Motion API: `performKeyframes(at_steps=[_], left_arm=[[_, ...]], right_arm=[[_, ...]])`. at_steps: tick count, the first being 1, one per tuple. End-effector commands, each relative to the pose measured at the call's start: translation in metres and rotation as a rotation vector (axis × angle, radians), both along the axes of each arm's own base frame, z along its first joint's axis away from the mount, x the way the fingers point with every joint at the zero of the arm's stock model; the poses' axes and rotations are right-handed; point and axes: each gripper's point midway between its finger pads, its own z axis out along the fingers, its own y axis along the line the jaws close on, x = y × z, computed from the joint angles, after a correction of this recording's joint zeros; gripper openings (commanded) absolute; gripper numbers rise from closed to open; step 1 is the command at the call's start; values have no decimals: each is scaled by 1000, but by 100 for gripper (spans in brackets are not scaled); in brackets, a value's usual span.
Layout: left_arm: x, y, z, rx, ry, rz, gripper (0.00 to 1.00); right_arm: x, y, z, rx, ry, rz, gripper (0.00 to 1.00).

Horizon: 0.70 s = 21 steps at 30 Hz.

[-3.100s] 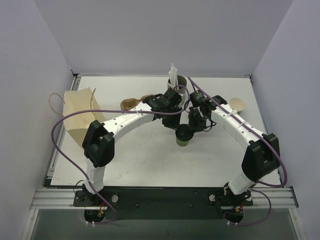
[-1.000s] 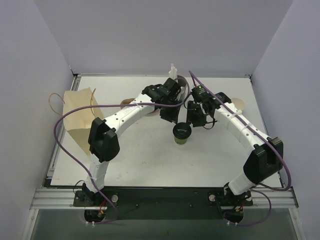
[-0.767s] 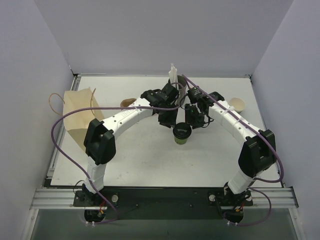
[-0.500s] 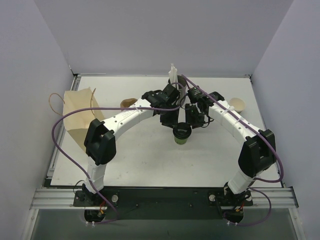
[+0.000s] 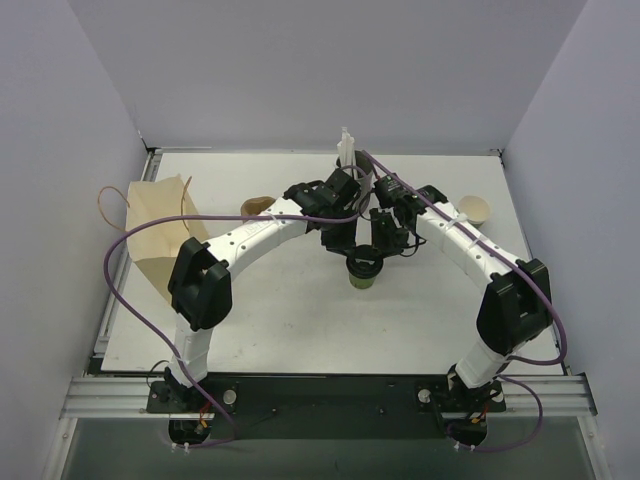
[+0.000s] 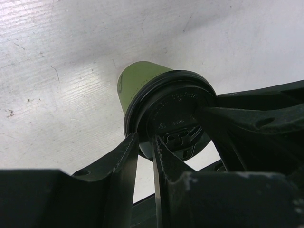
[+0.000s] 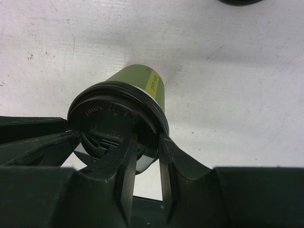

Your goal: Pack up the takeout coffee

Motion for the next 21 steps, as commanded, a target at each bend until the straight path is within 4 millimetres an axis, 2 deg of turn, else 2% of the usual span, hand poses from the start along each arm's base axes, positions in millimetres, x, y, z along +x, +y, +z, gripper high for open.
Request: performKeyframes(at_steps=[1,11,18,21], left_arm=[[-5,-3,-10,8,9,2,29],[-13,4,-29,54,41,-1,29],[-13,5,-34,67,39,-12,29],[-11,5,-35,71,36,-13,29]], right_arm=[[-15,-1,-20,-23,65,-16,20],[-26,-2,-35,-10,95,-48,20],[-46,1,-63,53,150,-100,20],[-50,0,-68,74,159,-144,20]])
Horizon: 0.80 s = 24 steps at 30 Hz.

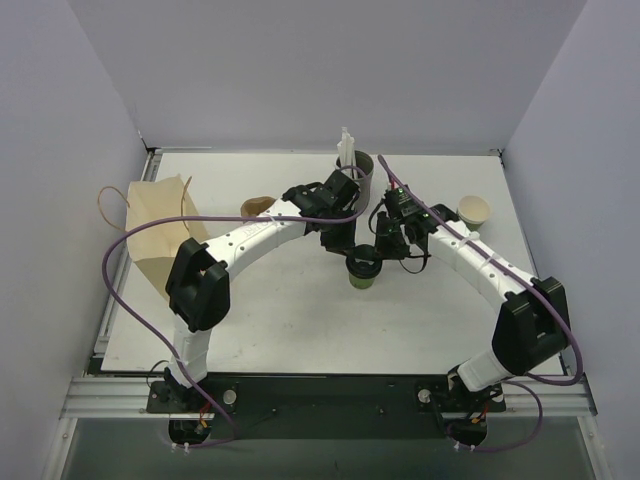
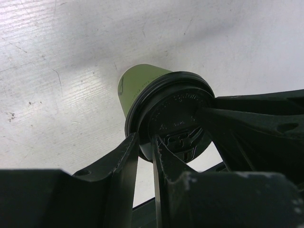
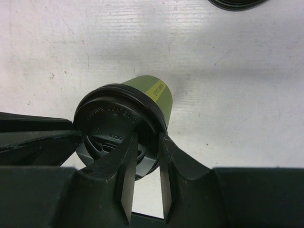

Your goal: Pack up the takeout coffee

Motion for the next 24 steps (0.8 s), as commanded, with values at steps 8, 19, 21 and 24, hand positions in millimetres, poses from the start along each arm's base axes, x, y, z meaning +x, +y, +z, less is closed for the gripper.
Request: performKeyframes(at_steps=[8,19,21,24], left_arm=[[0,1,-15,89,9,-52,35],[2,-1,33,1,-48,-37,44],[1,2,42,-17,-55,-15,40],[2,14,45,-18,-60,39,36]], right_arm=[[-45,-7,-34,-30,186,-131,18],[-36,-16,-29,-117,187,-164,16],[-34,-15,-26,-117,179,-162,16],[-33,-12,-25,-121,178,-157,15]])
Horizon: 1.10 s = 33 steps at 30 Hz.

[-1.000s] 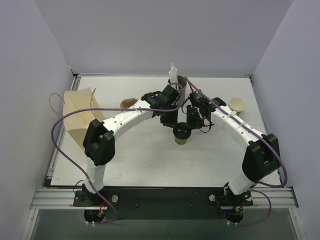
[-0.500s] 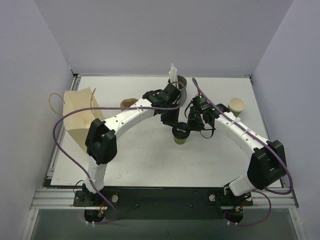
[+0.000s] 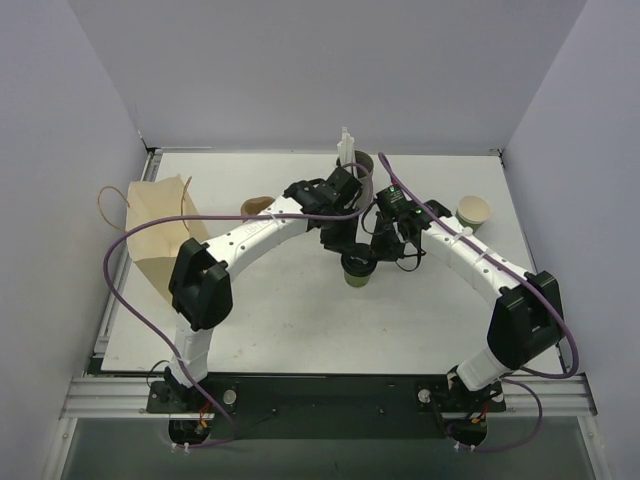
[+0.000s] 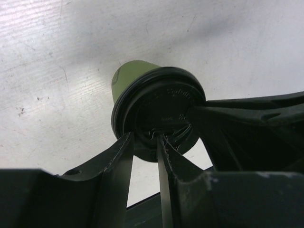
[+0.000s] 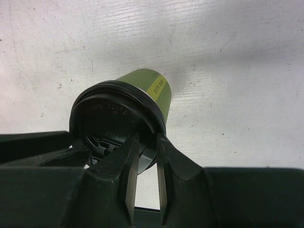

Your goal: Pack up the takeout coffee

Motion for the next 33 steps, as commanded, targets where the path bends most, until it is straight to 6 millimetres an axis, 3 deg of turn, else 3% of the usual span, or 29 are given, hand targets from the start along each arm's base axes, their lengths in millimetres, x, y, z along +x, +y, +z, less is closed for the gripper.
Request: performKeyframes(at_steps=[1,3,8,21,33], left_arm=[[2,13,36,-71,-52,76,36],[2,23,35,-79,-43,109,31],[7,37,36,-132,-40,158,31],[-1,13,9,-274,65,116,31],[-2,15,-9,-302,103,154,31]], right_arm=[[-30,-19,-30,-139,154,1,16],[-31,-18,-32,-143,160,4,16],[-30,-16,-34,-147,165,7,15],[-33,-17,-35,-148,177,13,15],[-33,-15,-35,-142,179,18,15]])
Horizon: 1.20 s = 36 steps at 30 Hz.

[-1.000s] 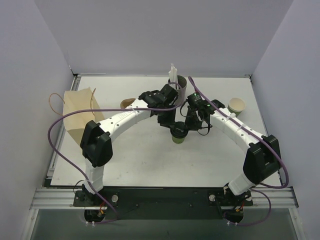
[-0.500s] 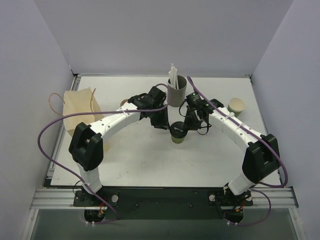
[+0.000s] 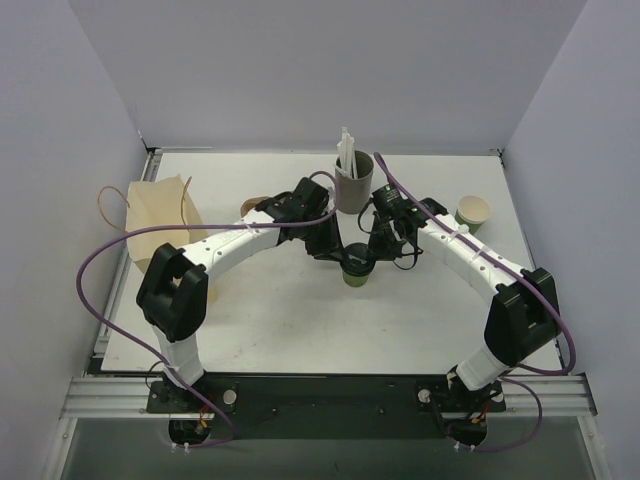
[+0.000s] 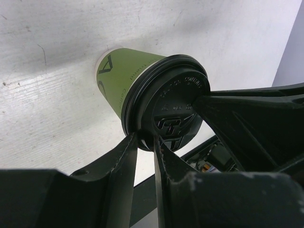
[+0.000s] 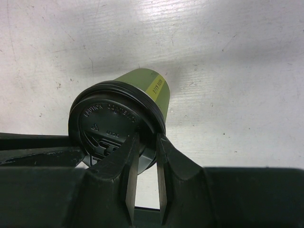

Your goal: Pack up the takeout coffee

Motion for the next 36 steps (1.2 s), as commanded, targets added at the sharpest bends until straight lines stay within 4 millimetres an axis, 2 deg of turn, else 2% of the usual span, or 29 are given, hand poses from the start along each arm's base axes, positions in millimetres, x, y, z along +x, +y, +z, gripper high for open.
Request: performKeyframes(at_steps=[1,7,14,21,26,36], left_arm=[[8,-2,7,-59,-30,23,31],[12,10,15,-88,-49,57,31],[13,12,21,-98,-57,60,31],[15,19,17,-90,-40,79,31],[19,15,19,-110,-44,69,31],[22,7,7,-125,-22,54,30]], right_arm=[[-33,-20,-36,-123,174,7,15],[-33,-20,-37,-126,176,8,15],[-33,-20,-38,-128,178,8,15],[-31,-19,-37,-128,177,8,15],[-31,-19,-36,-127,179,8,15],[-32,-20,-37,-131,180,10,15]])
